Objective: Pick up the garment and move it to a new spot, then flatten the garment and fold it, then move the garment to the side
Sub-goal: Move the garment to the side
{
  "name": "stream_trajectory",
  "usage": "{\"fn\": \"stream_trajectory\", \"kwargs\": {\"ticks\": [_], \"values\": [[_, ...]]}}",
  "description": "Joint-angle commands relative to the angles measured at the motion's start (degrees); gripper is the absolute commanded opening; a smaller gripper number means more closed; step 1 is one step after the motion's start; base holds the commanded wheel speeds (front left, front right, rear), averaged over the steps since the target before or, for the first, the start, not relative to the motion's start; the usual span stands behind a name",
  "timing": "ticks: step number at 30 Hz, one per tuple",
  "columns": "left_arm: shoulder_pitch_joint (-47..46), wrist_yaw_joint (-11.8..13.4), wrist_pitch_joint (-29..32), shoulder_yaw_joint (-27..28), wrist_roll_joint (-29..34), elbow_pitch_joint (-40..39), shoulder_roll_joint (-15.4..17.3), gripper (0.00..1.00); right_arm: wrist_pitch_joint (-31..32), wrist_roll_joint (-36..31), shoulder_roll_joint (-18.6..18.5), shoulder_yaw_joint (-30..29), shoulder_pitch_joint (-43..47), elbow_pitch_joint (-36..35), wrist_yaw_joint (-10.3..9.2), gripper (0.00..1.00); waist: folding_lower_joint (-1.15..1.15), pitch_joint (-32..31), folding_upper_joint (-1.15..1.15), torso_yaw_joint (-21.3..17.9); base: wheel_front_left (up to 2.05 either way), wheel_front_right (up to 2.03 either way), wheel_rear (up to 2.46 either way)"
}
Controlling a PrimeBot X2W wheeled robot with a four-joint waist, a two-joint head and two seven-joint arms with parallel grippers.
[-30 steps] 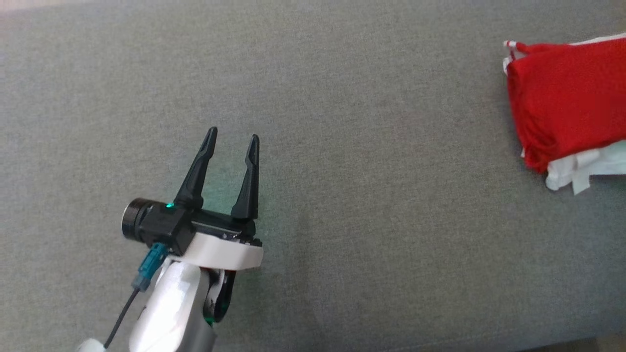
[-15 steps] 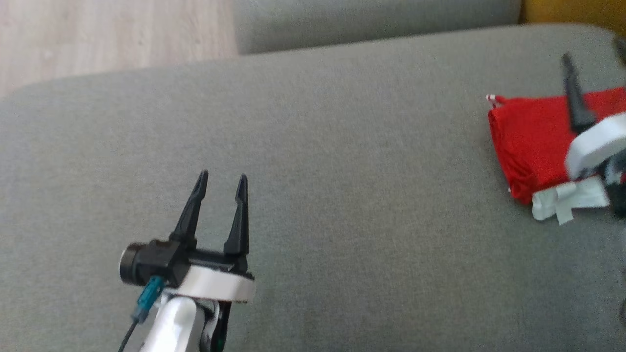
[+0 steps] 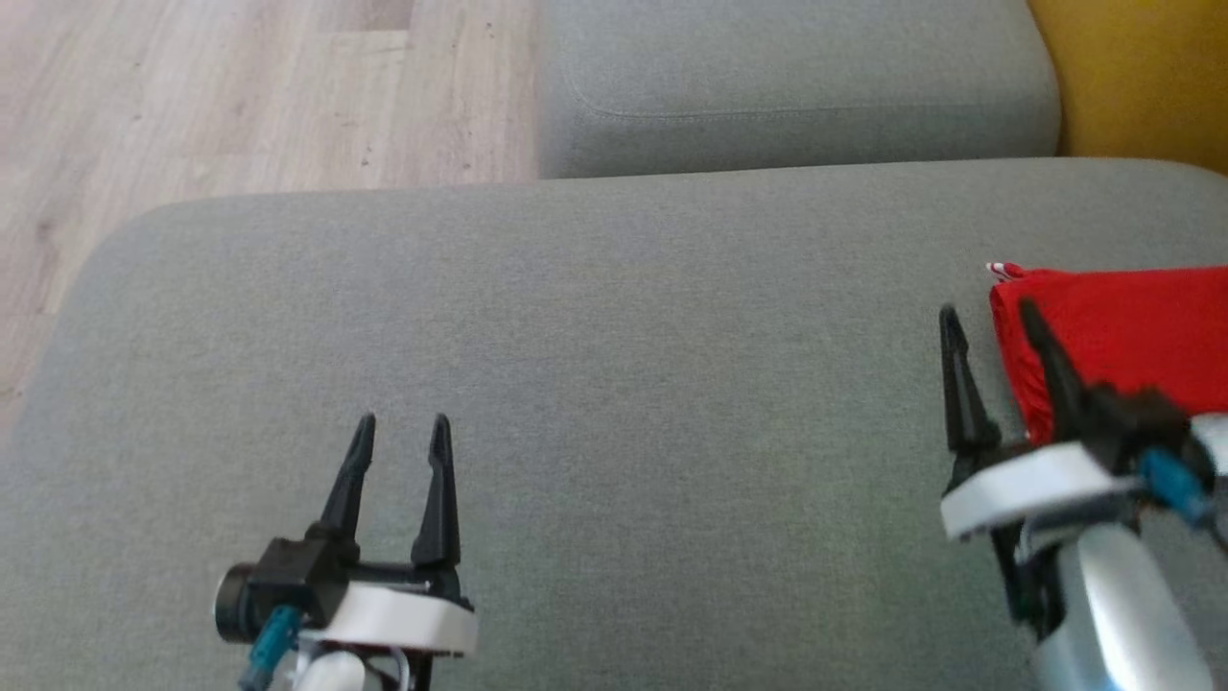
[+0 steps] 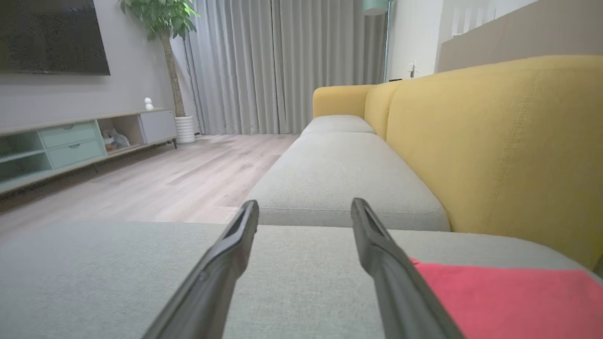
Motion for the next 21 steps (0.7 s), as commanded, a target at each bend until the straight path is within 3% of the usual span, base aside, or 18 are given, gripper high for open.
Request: {"fn": "stream_trajectory", "kwargs": {"ticks": [1, 7, 21], "values": [[-0.89, -0.5, -0.37, 1.86, 0.42, -1.07, 0.09, 1.0, -2.49, 1.4, 0.69, 1.03, 0.51, -1.31, -0.05, 1.0, 0.01, -0.42, 0.0, 0.66, 0.0, 0.0, 0.0], [0.33, -1.2, -0.37, 3.24, 0.52, -0.45, 0.09, 1.0, -5.61, 2.72, 1.9, 1.73, 6.84, -0.91, -0.05, 1.0, 0.01, -0.85, 0.0, 1.47, 0.0, 0.0, 0.0], [2.05, -2.88, -0.37, 5.16, -2.1, -1.17, 0.09, 1.0, -6.15, 5.4, 2.16, 2.11, 12.12, -5.09, -0.05, 1.0, 0.01, -0.83, 0.0, 1.23, 0.0, 0.0, 0.0]]}}
